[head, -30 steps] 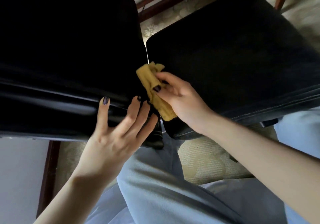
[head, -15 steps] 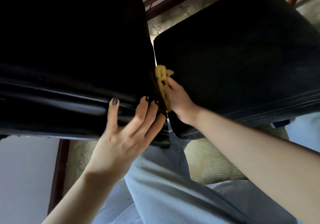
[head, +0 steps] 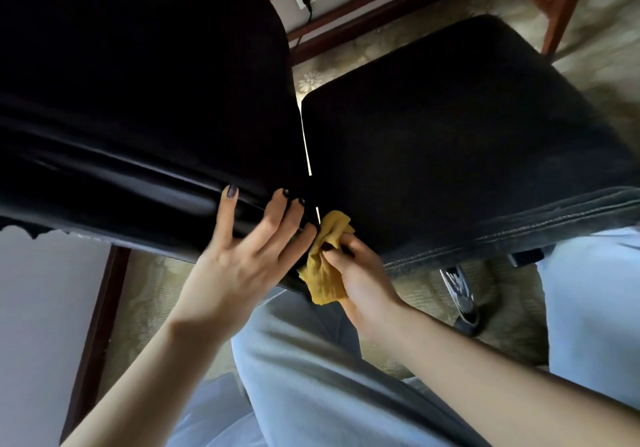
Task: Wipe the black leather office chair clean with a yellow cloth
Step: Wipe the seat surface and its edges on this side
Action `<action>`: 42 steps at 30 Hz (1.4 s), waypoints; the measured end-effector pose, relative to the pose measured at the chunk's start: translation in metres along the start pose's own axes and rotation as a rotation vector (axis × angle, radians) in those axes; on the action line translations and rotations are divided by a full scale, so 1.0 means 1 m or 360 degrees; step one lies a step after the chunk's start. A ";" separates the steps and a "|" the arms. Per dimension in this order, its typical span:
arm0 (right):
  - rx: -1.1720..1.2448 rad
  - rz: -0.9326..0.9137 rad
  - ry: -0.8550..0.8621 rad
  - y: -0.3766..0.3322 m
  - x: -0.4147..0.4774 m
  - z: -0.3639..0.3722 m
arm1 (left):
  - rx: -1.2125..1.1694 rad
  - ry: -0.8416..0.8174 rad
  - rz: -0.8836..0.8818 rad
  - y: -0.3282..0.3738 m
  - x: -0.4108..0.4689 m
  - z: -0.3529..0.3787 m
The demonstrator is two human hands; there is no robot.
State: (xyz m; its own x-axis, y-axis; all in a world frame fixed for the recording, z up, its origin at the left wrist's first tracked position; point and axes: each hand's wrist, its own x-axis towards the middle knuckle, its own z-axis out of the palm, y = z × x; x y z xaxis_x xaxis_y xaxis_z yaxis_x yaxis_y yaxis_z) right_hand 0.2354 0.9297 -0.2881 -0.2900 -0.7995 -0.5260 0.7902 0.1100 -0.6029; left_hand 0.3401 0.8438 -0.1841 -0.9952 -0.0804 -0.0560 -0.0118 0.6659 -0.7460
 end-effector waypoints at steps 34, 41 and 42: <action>-0.1287 -0.0019 -0.0316 -0.066 -0.121 -0.042 | -0.3725 0.0522 -0.1467 0.161 0.016 -0.081; -0.2286 0.0098 -0.0640 -0.090 -0.108 -0.015 | -0.3811 0.0631 -0.1911 0.149 -0.005 -0.068; -0.2420 0.0117 -0.0671 -0.095 -0.104 -0.014 | -0.3847 0.0621 -0.1920 0.149 -0.010 -0.067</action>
State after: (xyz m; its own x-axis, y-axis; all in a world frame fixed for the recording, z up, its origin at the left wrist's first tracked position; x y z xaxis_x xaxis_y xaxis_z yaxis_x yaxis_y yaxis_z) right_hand 0.1833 1.0103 -0.1843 0.0926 -0.8375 -0.5386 -0.5380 0.4131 -0.7348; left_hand 0.3413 0.9930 -0.2502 -0.5114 -0.8403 -0.1796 0.0293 -0.2259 0.9737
